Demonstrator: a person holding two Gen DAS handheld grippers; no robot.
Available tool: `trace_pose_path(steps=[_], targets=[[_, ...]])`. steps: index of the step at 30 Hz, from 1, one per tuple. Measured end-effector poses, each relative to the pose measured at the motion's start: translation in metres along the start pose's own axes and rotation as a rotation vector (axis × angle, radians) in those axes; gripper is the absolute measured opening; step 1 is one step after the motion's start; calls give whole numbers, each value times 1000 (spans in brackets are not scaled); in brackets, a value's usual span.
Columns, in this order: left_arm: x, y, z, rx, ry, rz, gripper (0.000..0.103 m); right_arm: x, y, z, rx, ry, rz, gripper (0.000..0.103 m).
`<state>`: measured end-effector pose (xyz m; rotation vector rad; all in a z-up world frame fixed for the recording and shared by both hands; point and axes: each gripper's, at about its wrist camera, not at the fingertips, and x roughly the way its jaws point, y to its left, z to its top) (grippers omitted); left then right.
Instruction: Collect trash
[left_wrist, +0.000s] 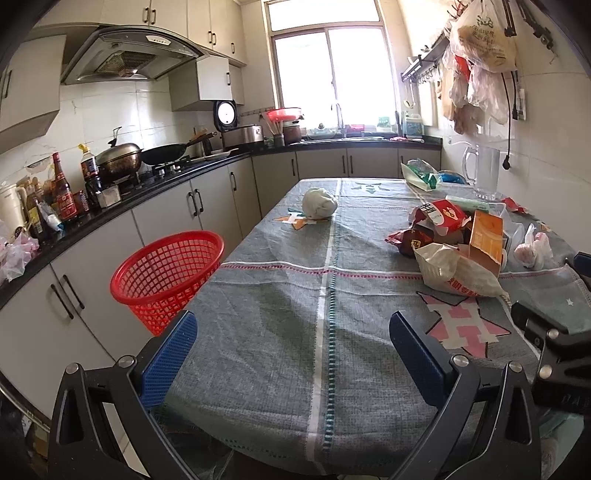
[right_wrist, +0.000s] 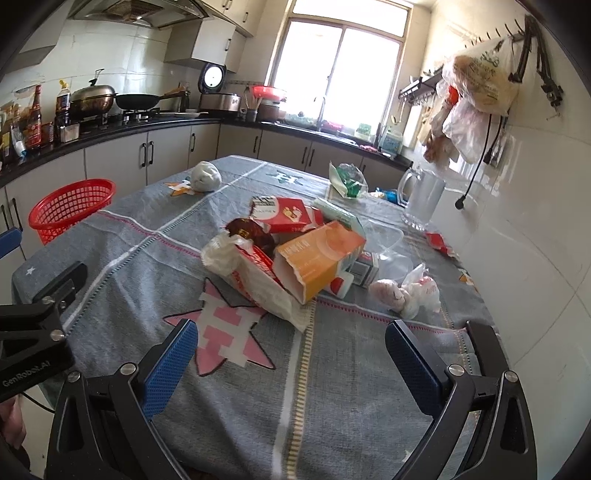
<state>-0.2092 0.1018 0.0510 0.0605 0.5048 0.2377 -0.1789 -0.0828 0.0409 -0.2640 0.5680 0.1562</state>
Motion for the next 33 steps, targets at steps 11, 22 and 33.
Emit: trace_pose_path(steps=[11,22,33], targets=[[39,-22,28,9,125,-240,103,17,-81,6,220,46,-4,91],[108,-50,65,-165,365,-590,81,40,-155,4,450,107,110,81],[160,-82,64,-257,525,-696,77,74,-206,-3,678,188,209,79]])
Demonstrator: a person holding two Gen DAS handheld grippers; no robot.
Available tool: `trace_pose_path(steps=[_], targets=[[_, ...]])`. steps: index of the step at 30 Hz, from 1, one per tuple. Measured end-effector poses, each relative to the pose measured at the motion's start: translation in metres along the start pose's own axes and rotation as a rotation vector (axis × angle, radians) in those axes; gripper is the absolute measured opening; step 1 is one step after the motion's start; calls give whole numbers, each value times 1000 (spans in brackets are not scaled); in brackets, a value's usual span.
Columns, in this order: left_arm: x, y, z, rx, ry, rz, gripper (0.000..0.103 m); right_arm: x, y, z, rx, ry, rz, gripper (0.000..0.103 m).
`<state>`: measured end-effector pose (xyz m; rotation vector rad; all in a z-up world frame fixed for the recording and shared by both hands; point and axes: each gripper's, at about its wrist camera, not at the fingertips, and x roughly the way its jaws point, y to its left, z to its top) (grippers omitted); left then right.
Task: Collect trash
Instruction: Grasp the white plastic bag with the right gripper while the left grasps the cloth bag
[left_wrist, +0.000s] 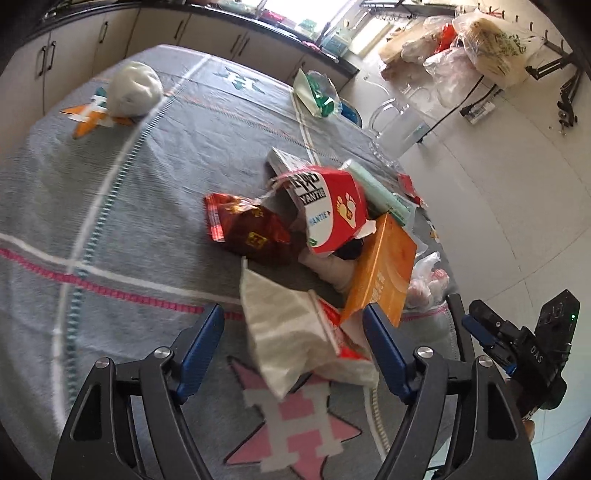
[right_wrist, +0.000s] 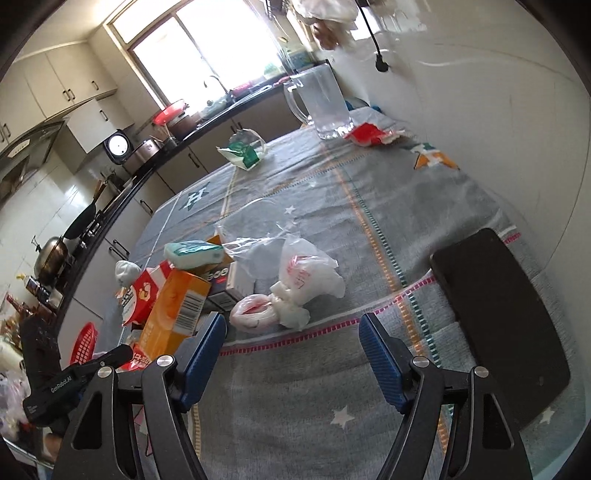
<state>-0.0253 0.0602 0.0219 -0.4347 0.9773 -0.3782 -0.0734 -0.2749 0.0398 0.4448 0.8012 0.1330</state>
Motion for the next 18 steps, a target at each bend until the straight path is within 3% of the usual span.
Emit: trace_pose_path(steps=[5,6,7,8,18], targets=[[15,-12,1,36,7,3,74,9,-3,1,13,9,-2,79],[17,-13,1,37,5,4,69,10,-3,1,15,11,-3,79],[17,-13,0,39,-4,10,53,11,-4,1,19,13,-2,79],[18,-14,-2,43,-5,19,49,13,-5,1,23,16,-1,79],[-19,-22,-29,133,-122,40,47,32,-14,13,73,25,-26,79]])
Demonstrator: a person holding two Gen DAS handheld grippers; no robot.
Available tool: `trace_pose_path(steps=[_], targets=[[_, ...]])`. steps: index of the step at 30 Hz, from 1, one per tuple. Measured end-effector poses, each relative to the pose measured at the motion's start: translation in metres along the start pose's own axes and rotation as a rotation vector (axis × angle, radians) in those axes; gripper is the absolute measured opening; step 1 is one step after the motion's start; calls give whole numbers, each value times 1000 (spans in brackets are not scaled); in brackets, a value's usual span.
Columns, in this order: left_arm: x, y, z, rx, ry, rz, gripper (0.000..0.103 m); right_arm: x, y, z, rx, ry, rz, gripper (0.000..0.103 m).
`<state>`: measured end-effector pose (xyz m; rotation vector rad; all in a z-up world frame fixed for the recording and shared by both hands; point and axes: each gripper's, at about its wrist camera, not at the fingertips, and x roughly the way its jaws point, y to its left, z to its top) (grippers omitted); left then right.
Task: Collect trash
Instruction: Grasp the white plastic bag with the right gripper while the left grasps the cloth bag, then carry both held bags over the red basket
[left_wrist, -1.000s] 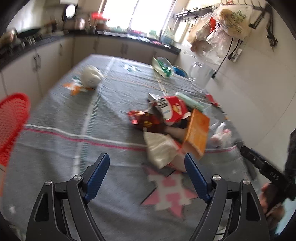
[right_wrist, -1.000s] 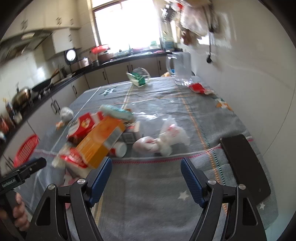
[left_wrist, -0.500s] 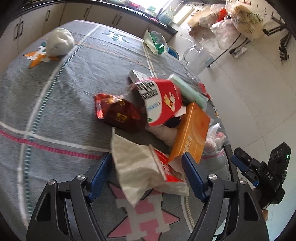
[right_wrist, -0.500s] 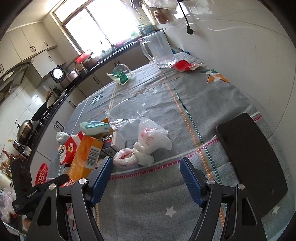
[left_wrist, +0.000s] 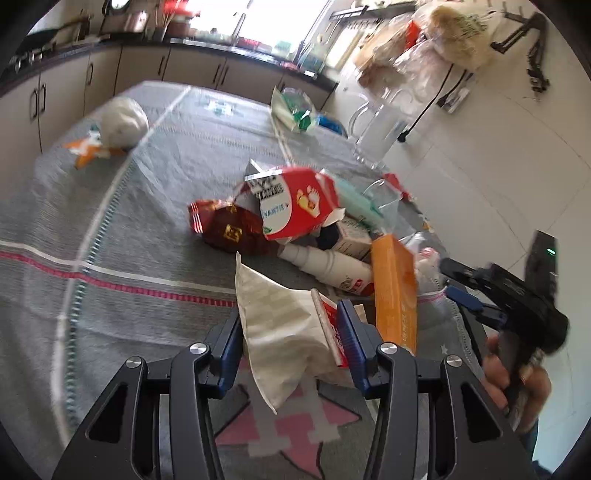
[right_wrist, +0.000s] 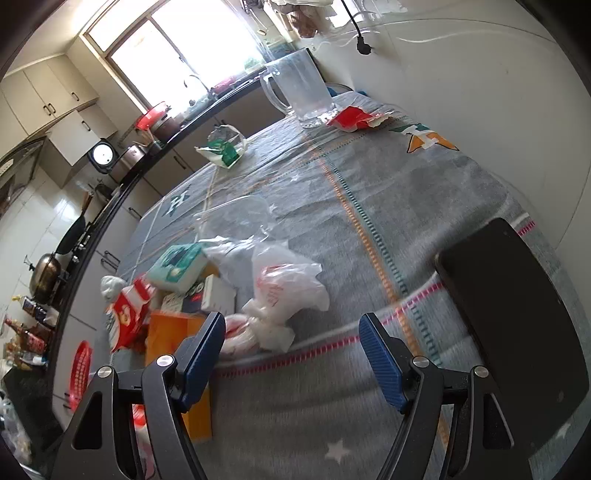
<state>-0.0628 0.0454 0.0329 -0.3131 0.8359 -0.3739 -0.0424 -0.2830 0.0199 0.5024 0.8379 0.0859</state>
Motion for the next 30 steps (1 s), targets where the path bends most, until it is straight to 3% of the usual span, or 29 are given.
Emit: trace_pose_path(steps=[5,8,12,13,24,30], targets=[[-24,1,-2,23,-61,22,47,20,4,8,3,15,-22,78],[-31,4,-1,19,-83,36,47,32,8,9,-18,30,-27,63],[-39,6,-2,23,-107,55,47,34,9,7,-27,30,8,31],[-41,8,-3,22,-112,56,47,29,10,6,-35,15,-9,29],[-69,18,3,7,-179,83,47,-36,32,1,-105,-168,-27,29],[-84,27,7,-2,-215,112,47,-42,72,-9,-190,-137,59,29]])
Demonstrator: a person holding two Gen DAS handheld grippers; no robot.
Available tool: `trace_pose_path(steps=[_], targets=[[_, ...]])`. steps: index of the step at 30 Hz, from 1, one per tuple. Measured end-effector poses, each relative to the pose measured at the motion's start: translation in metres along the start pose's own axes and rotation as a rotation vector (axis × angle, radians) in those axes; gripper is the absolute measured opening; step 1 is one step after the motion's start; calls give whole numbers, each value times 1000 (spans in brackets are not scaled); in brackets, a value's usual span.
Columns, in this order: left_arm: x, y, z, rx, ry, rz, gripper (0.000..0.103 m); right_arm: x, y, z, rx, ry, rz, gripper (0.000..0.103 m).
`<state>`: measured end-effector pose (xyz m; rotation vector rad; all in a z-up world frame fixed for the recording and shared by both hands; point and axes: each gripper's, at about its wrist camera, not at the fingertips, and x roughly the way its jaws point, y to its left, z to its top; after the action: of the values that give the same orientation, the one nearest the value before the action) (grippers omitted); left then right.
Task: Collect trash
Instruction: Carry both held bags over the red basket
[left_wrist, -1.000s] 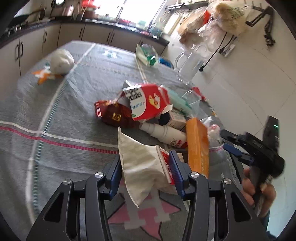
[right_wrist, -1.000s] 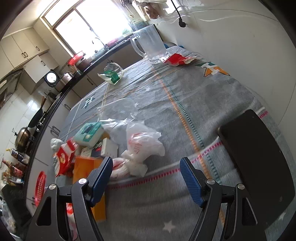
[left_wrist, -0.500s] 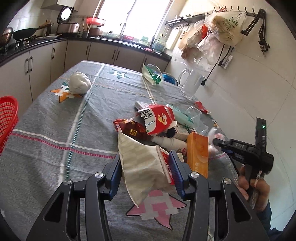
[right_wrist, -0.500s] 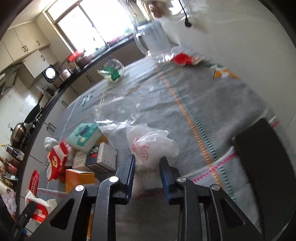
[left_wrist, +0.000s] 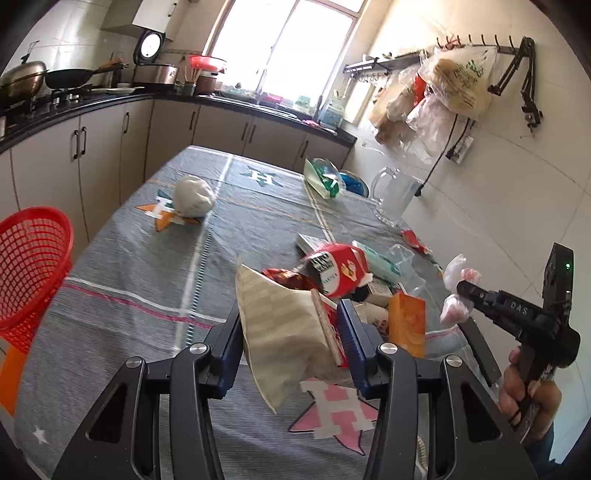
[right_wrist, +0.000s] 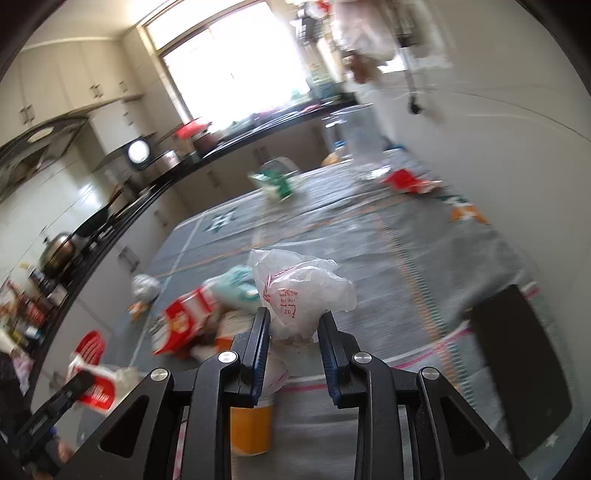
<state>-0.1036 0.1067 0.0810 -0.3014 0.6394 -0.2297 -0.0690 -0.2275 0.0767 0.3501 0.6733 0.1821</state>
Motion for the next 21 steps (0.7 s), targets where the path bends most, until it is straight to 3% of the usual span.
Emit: trace_pose_path(steps=[9,21], targets=[[-28,43,9,-55,-54,82,47,24,77,-11,-116,113,142,29],[-100,148,25,-187,-184,272,48,68,199,-24,-287,243,304,29]])
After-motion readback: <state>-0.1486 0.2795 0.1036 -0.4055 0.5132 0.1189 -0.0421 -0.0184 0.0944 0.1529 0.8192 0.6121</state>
